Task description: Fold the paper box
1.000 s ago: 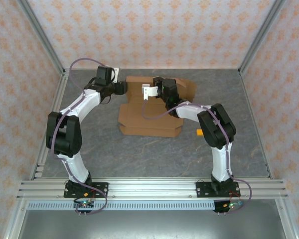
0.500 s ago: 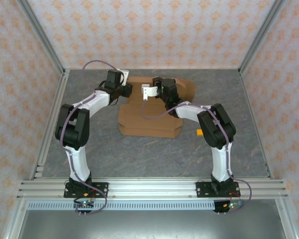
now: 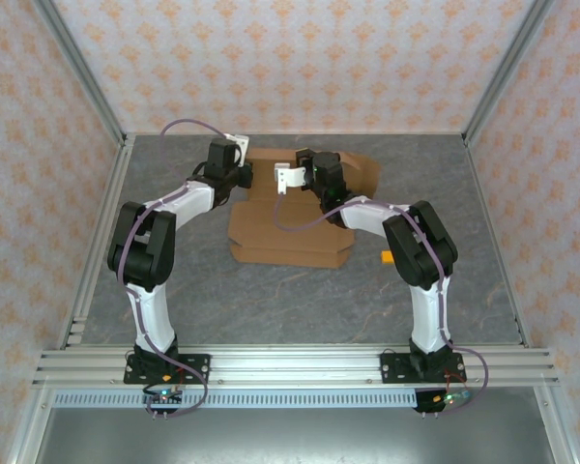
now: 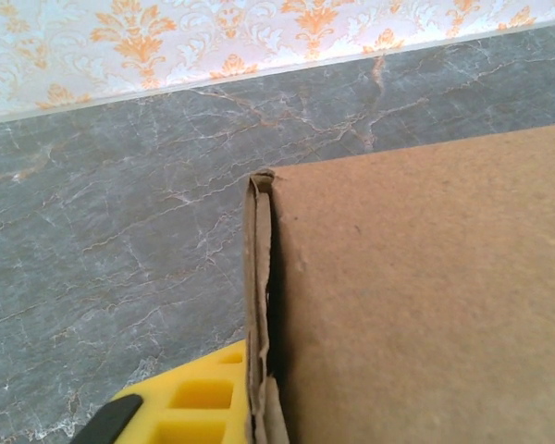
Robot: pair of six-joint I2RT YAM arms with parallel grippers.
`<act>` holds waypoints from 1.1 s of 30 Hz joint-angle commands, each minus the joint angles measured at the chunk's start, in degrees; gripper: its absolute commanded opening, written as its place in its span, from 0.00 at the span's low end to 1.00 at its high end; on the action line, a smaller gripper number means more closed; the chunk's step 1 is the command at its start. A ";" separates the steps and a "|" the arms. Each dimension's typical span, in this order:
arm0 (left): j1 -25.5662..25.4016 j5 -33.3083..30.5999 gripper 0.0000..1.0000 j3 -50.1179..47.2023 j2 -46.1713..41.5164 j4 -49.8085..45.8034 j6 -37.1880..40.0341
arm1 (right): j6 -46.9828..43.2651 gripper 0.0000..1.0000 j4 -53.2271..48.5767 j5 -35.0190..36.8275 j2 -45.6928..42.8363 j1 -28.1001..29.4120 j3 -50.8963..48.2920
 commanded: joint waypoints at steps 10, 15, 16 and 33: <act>-0.30 -4.99 0.00 -2.64 -2.00 3.97 0.18 | -0.22 0.08 -2.47 -0.12 -0.17 0.38 1.62; -0.72 -8.50 0.00 -3.47 -4.53 2.56 1.57 | 0.62 0.16 -2.70 -0.05 -0.80 0.39 1.44; -0.76 -8.99 0.00 -3.34 -4.75 1.86 1.73 | 0.89 0.20 -2.79 -0.07 -1.03 0.38 1.34; -0.38 -12.78 0.00 -3.86 -5.73 -1.40 0.76 | 28.99 0.74 -8.92 -0.63 -21.66 2.06 -13.04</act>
